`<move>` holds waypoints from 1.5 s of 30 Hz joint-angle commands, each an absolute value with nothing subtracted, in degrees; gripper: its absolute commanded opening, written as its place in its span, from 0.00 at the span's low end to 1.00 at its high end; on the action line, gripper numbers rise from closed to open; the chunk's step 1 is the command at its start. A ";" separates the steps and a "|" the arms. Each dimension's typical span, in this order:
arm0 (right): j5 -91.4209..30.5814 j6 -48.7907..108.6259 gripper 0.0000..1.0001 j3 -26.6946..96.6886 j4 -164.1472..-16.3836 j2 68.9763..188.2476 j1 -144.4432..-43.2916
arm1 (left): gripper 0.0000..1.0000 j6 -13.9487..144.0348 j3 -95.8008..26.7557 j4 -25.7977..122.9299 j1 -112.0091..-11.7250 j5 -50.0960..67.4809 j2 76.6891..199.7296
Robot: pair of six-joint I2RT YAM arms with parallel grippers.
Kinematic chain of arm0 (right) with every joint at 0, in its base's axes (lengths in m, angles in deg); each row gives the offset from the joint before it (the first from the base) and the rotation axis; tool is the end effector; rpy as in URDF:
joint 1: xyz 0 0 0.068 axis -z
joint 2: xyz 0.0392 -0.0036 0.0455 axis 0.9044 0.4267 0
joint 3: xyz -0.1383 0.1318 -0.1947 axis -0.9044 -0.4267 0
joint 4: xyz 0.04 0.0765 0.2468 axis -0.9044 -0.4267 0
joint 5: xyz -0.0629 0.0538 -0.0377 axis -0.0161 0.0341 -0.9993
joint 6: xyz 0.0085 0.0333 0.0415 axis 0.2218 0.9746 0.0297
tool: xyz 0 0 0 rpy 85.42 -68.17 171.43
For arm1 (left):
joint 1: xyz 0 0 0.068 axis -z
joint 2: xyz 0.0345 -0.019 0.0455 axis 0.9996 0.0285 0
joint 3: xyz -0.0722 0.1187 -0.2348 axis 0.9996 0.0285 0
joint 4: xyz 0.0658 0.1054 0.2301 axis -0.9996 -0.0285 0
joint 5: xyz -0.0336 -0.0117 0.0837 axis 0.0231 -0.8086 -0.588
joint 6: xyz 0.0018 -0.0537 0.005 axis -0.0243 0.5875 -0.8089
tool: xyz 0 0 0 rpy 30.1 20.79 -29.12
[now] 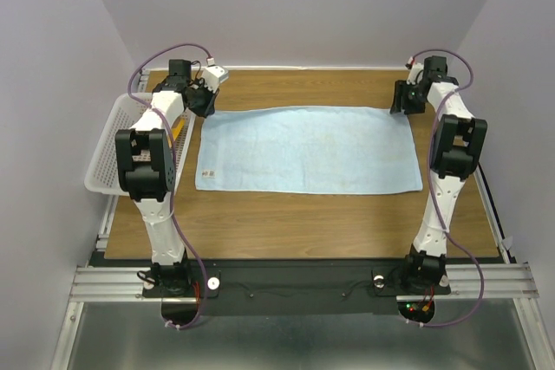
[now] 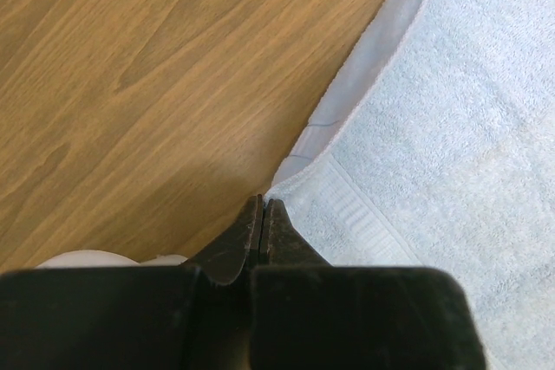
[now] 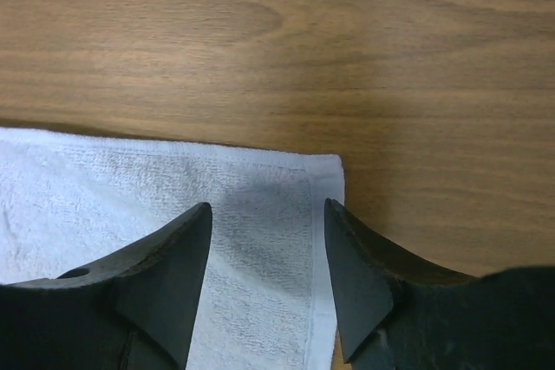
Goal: Roll the towels
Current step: Flatten the towel, then fold the towel
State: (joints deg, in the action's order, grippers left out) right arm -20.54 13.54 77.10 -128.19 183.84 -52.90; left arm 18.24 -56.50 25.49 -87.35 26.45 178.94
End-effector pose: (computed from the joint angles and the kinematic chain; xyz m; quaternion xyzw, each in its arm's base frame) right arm 0.5120 -0.0965 0.1840 -0.0243 0.9485 0.0915 0.3022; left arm 0.4633 -0.0238 0.2421 0.3632 0.8212 -0.0830 0.4323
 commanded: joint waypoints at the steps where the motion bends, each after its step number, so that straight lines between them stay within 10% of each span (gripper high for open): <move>1: -26.54 15.63 0.60 79.86 -123.69 183.58 -53.05 | 0.00 18.83 -58.77 25.63 -87.49 27.94 178.64; 21: -28.30 16.25 0.53 75.82 -120.61 186.40 -54.02 | 0.00 18.84 -60.09 25.46 -87.49 27.33 180.05; 30: -28.92 13.79 0.01 71.07 -120.70 184.64 -54.37 | 0.00 19.71 -61.58 25.10 -87.49 27.68 180.67; 45: -27.43 9.48 0.01 79.86 -121.13 178.58 -50.33 | 0.00 22.17 -62.11 27.65 -87.49 29.17 178.82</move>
State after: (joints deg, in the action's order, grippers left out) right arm -28.24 11.90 76.66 -121.24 183.99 -51.53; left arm 21.06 -59.13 25.97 -87.35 28.13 181.26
